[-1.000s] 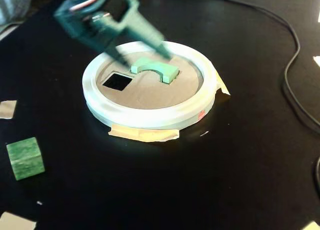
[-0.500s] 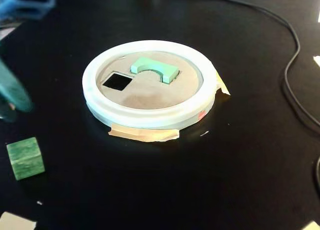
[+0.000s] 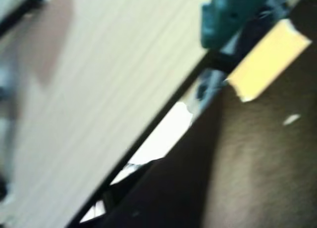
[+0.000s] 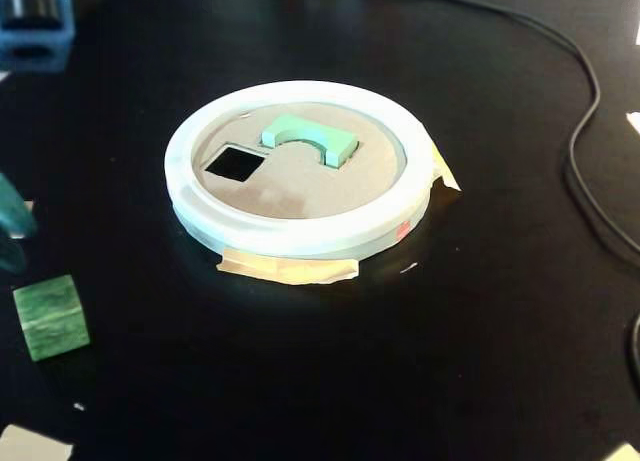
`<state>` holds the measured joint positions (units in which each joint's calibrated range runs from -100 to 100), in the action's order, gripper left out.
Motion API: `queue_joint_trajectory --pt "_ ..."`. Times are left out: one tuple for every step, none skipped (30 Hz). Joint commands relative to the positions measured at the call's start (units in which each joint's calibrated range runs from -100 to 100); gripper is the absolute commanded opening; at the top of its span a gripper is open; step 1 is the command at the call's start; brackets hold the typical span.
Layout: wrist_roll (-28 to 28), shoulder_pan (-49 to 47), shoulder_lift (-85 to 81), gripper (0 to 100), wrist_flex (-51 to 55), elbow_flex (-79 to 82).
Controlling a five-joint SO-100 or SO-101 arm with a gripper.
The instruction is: Pick up the U shape block and drop it in corresponding U shaped hole
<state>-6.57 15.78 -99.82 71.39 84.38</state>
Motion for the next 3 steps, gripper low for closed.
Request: queue_joint_trajectory --pt "0.29 1.19 -0.18 76 0.31 3.78" --pt "0.29 1.19 -0.18 76 0.31 4.69" --pt "0.29 1.19 -0.18 76 0.31 5.96"
